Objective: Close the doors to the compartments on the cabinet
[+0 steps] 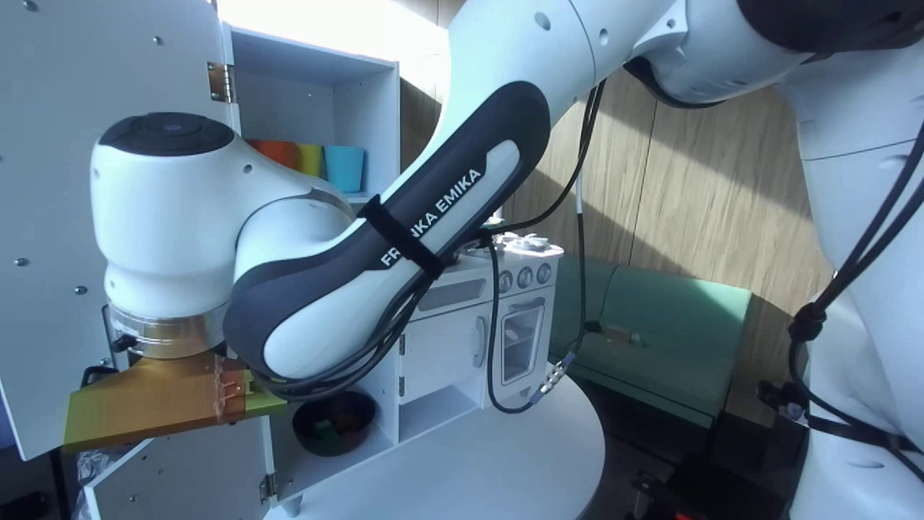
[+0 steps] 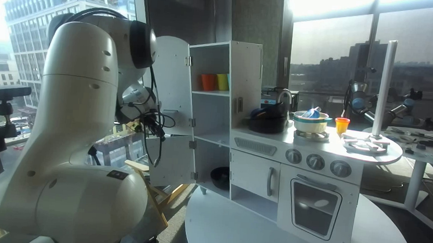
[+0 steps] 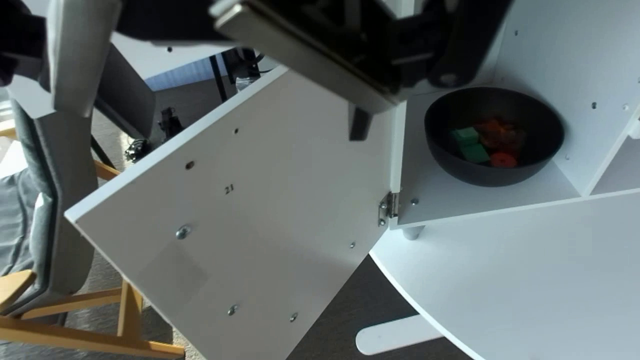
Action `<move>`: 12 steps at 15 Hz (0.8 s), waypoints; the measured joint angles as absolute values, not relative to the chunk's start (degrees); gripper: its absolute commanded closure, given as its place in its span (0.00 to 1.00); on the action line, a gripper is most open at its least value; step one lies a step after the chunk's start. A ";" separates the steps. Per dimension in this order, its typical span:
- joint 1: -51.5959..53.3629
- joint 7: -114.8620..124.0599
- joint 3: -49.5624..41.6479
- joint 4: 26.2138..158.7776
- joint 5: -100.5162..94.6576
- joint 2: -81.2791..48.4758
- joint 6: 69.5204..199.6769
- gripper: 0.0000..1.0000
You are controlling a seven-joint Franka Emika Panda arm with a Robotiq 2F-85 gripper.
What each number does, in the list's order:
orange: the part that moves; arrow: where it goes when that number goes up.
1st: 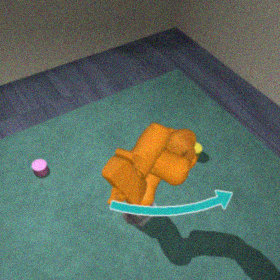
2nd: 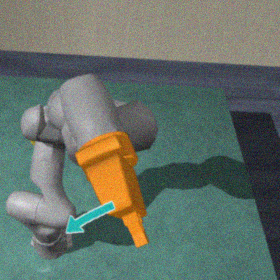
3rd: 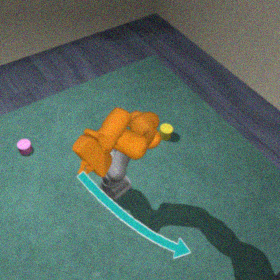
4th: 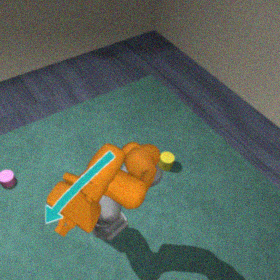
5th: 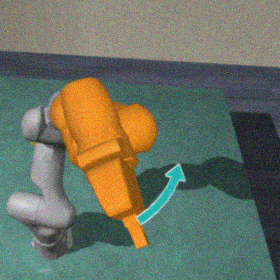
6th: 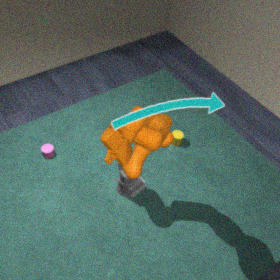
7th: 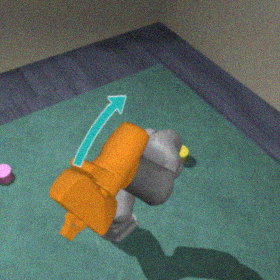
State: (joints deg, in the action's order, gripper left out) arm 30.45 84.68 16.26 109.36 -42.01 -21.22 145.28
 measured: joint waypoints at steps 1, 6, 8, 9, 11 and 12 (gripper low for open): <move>31.16 84.69 16.26 108.88 -41.92 -22.02 146.09 0.00; 34.60 84.68 15.57 106.04 -41.87 -25.68 148.69 0.00; 35.70 84.67 14.73 105.40 -41.85 -26.73 148.77 0.00; 36.09 84.67 14.18 105.27 -41.85 -27.11 148.78 0.00; 36.71 84.67 12.68 105.25 -41.85 -27.44 148.80 0.00; 37.00 84.68 11.75 105.24 -41.85 -27.46 148.80 0.00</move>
